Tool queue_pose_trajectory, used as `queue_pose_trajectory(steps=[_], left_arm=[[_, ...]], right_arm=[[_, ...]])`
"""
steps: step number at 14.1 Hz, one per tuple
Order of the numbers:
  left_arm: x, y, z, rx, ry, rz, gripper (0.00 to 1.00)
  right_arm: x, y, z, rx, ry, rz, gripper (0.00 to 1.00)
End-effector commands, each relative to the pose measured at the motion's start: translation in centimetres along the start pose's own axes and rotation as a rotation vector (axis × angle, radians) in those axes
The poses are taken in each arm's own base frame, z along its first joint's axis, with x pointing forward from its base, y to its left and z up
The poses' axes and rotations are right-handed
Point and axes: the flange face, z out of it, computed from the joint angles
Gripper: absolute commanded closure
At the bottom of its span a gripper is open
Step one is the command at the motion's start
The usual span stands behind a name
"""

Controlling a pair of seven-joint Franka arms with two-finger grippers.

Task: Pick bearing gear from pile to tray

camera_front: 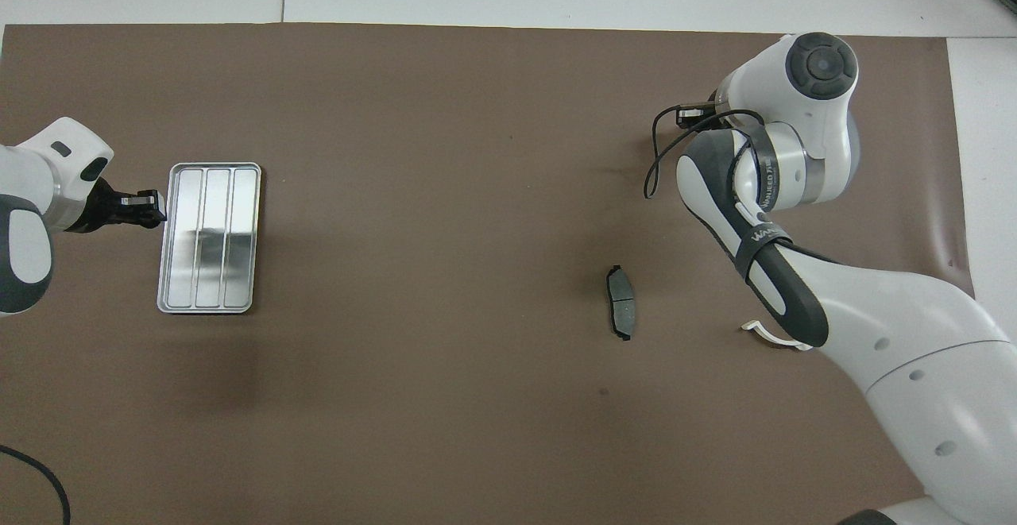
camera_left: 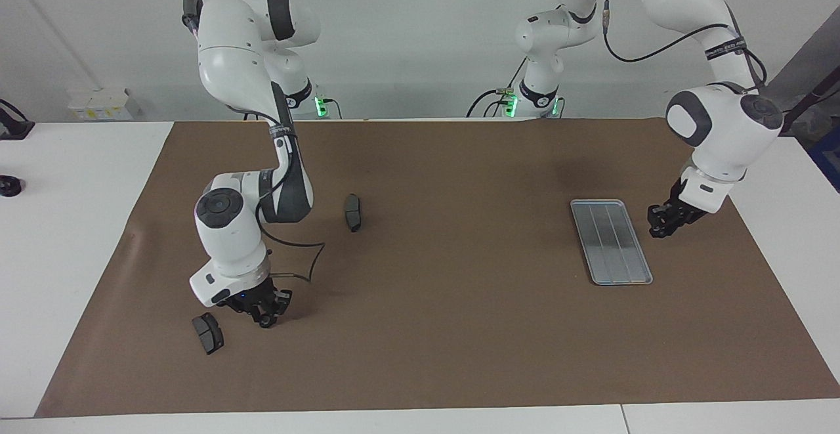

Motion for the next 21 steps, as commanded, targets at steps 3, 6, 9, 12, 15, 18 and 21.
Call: queue_pose_trajectory(steps=[3,6,9,12,15,18,21], left_arm=[[-3.5,2.9,0.8,-0.003,0.004,-0.026,1.00],[-6.3,5.4,4.5,-0.005,0.038,-0.032,0.88],[-6.1,5.2,4.9,-0.005,0.047,-0.023,0.00],[-4.6,5.4,2.7,-0.005,0.032,-0.021,0.00],[-0.3,5.0,-4.7,-0.006,0.026,0.051,0.00],[0.7,5.1,-7.9,0.005,0.034,0.093,0.00],[1.5,7.2,-10.2,0.046,0.029,0.151,0.00]], right_arm=[[-0.9,-15.0,-4.9,0.096,0.125,-0.186,0.91],[-3.6,-23.9,-7.0,0.171,0.215,-0.186,0.91],[-6.4,-30.1,-8.9,0.260,0.280,-0.126,0.91],[-9.8,-35.6,-10.4,0.326,0.293,-0.130,0.91],[-12.7,-39.9,-9.0,0.403,0.345,-0.143,0.89],[-13.6,-40.5,-8.4,0.388,0.318,-0.155,0.73],[-15.6,-42.2,-8.6,0.399,0.289,-0.126,0.31]])
